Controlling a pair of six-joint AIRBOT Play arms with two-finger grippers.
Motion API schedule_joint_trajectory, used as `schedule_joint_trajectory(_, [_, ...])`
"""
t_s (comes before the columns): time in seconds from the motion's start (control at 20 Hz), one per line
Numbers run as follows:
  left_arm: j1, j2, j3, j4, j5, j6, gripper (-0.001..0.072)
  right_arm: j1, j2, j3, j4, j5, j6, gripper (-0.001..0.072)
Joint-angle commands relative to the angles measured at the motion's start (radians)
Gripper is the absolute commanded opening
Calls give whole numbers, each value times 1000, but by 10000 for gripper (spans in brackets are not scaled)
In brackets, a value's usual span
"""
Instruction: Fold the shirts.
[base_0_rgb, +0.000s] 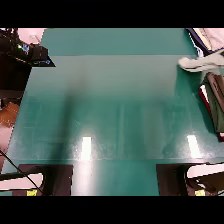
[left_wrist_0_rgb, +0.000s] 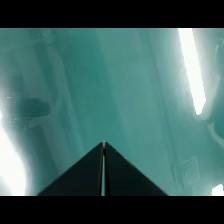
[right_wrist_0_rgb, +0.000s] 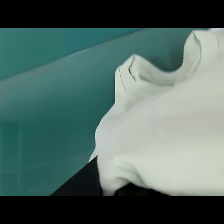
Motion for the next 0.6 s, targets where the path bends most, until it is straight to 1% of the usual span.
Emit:
schedule_joint_trajectory(0.0, [0, 0, 0, -19, -8, -8, 24, -97, 4, 1, 4, -60, -32, 9])
schedule_joint_trajectory(0.15, [0, 0, 0, -19, -8, -8, 24, -126, 9, 34, 76, -65, -79, 9])
schedule_joint_trajectory(0.4, [0, 0, 0, -18, 1, -6, 24, -145, 27, 223, 106, -28, -79, 9])
schedule_joint_trajectory(0.55, [0, 0, 0, -19, 1, -5, 24, -163, 121, 136, 105, -63, -79, 9])
